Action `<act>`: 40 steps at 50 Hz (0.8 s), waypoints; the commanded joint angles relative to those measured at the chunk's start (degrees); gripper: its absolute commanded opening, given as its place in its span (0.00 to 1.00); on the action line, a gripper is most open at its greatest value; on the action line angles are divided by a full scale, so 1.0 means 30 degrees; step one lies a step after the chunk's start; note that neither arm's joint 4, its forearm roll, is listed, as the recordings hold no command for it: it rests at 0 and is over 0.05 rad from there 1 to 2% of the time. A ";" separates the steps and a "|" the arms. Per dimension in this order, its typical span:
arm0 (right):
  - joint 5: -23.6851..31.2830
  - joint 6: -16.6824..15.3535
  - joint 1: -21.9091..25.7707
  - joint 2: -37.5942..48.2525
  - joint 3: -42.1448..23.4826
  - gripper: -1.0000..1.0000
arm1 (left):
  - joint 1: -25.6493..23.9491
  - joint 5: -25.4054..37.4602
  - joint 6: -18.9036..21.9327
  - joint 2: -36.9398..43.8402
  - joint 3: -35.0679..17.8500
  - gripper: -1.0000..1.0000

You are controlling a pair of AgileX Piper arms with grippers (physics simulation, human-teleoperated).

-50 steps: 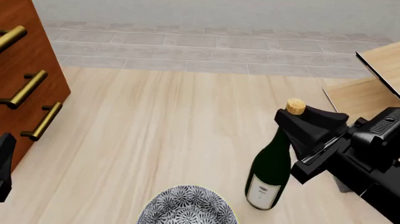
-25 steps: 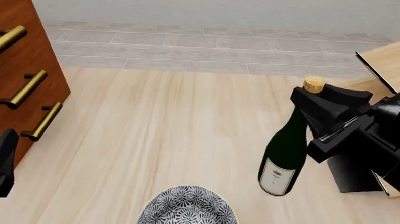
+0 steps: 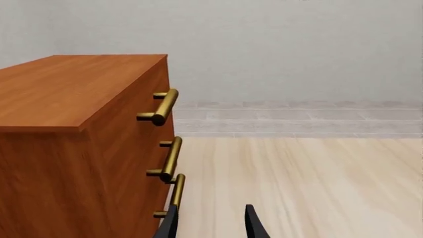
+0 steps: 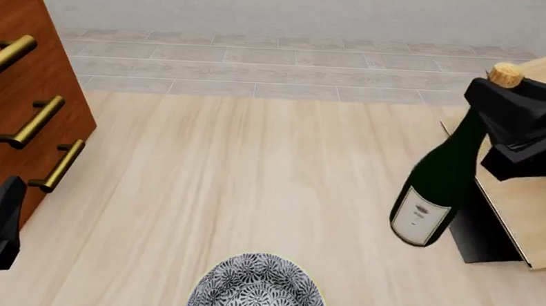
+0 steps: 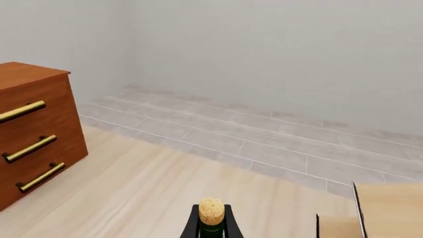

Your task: Put the wine bottle on the wine rack.

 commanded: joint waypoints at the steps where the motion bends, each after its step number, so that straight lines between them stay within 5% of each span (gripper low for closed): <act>1: 0.1215 0.0392 -0.1074 -0.0505 -0.1219 0.00 | -0.0037 0.0319 -0.0123 -0.0379 -0.0004 1.00; 18: 0.2216 0.0412 -0.2662 0.0175 -0.2948 0.00 | 0.0131 0.0791 -0.0055 -0.0676 0.0005 1.00; 40: 0.3920 0.1814 -0.5764 0.0389 -0.6047 0.00 | 0.0120 0.1498 -0.0427 -0.1352 0.0008 1.00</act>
